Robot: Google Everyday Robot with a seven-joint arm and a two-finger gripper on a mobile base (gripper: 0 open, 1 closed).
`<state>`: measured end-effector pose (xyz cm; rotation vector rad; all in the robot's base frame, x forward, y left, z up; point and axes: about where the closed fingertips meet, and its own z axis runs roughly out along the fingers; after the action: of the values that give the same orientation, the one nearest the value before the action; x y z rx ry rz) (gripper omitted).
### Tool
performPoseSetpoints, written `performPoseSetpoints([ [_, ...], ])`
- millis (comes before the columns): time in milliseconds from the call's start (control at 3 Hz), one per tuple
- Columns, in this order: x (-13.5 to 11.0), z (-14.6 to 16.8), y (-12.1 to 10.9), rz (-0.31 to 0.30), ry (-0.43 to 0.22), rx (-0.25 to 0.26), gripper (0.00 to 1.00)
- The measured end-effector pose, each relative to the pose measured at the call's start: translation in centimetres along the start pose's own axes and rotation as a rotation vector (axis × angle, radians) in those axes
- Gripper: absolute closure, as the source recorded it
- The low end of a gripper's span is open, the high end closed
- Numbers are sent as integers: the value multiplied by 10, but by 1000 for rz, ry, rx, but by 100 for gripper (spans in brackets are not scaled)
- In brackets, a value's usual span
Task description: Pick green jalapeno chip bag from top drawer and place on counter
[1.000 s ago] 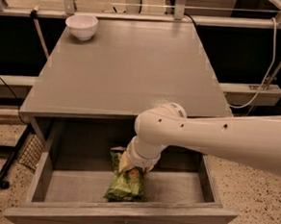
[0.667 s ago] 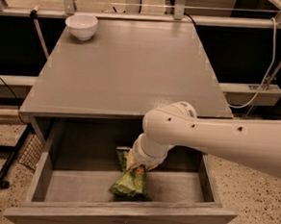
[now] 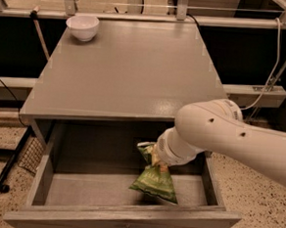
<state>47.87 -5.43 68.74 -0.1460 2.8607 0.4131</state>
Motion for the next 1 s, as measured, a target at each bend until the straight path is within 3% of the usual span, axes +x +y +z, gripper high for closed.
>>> performPoseSetpoints([
  [667,-11,-74,-29,0,-140,39,100],
  [1000,-11,-74,-29,0,-140,39,100],
])
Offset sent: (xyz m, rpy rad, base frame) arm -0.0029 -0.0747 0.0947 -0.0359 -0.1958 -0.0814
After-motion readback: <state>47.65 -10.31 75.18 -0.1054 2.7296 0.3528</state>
